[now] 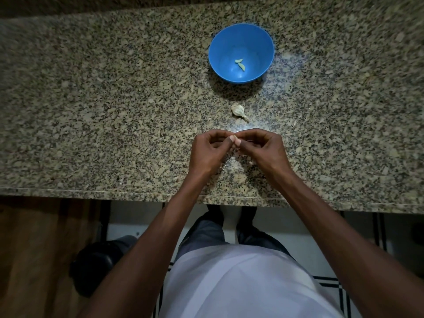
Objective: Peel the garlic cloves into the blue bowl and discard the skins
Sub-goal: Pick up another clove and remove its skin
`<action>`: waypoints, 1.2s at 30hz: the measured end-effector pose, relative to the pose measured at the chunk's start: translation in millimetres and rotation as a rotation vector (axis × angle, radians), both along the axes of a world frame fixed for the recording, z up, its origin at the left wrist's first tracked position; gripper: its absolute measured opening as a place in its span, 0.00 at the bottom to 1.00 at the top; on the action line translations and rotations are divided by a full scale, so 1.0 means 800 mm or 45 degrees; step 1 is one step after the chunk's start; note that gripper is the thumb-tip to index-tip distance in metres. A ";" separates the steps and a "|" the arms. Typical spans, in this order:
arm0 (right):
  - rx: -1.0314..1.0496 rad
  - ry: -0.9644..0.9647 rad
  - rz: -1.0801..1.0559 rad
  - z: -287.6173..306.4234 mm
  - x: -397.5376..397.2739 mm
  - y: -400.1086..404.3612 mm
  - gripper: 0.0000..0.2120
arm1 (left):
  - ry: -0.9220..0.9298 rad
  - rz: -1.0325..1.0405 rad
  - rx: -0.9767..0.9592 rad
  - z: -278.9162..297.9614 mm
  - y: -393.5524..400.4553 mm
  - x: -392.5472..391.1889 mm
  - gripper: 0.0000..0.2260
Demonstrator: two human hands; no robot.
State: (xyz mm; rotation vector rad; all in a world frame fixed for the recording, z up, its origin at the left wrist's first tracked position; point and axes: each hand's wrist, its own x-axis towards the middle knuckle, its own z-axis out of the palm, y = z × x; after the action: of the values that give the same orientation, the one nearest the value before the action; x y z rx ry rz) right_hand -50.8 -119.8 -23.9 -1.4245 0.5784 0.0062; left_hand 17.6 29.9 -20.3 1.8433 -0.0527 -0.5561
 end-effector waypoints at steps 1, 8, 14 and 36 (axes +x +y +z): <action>-0.003 -0.002 0.007 0.000 0.000 -0.001 0.10 | 0.017 -0.007 -0.007 0.001 0.001 0.002 0.07; 0.146 0.011 0.024 0.000 0.003 -0.006 0.12 | 0.170 -0.076 -0.028 0.001 0.001 0.009 0.07; 0.265 0.064 0.030 -0.001 0.003 -0.013 0.11 | 0.215 -0.186 -0.003 0.003 -0.001 0.010 0.09; 0.387 0.149 -0.124 -0.003 0.011 -0.006 0.10 | 0.377 0.113 -0.117 0.004 -0.014 0.000 0.10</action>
State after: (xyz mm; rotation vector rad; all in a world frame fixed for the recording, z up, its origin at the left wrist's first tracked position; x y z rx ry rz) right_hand -42.2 -124.4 -26.3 -1.1047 0.7111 0.0971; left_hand 18.0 18.4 -16.9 1.6497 0.1982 -0.7456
